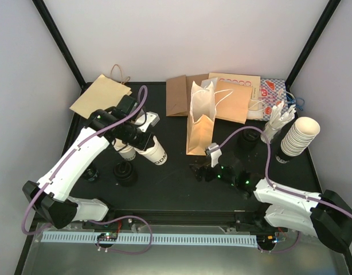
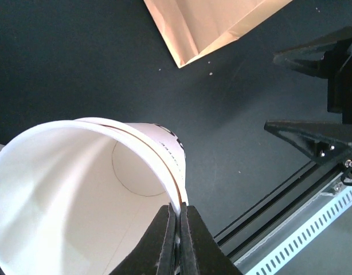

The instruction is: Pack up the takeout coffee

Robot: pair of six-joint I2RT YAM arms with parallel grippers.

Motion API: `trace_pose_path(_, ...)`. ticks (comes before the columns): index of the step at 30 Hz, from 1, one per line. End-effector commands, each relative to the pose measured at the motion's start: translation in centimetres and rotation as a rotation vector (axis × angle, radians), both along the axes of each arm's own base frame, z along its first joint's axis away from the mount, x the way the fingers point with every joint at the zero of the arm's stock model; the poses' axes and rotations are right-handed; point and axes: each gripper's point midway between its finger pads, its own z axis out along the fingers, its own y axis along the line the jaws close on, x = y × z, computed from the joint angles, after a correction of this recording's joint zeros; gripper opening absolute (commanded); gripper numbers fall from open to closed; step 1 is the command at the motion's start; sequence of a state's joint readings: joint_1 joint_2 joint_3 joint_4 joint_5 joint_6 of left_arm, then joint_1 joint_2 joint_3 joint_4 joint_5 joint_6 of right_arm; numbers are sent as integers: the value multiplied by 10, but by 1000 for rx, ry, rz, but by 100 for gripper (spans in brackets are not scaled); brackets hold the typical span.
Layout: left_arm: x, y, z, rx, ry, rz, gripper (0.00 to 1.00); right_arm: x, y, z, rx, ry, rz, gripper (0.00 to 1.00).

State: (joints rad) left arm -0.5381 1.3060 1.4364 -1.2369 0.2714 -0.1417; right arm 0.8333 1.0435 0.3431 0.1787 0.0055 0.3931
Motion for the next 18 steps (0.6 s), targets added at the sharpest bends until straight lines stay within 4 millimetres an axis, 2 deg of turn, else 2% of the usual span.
trace_pose_path(1,-2,-11,4,-45,-6,-43,2,-10,10,10,-29,-89,80,100)
trace_pose_path(7,-8,-19,4,-72,9,-83,2,-26,32,23,-55,-156,202,100)
trace_pose_path(12,-15,-28,4,-91,22,-124,2,-22,38,27,-72,-209,205,100)
trace_pose_path(18,-23,-36,5,-111,36,-165,2,-35,49,40,-70,-345,302,100)
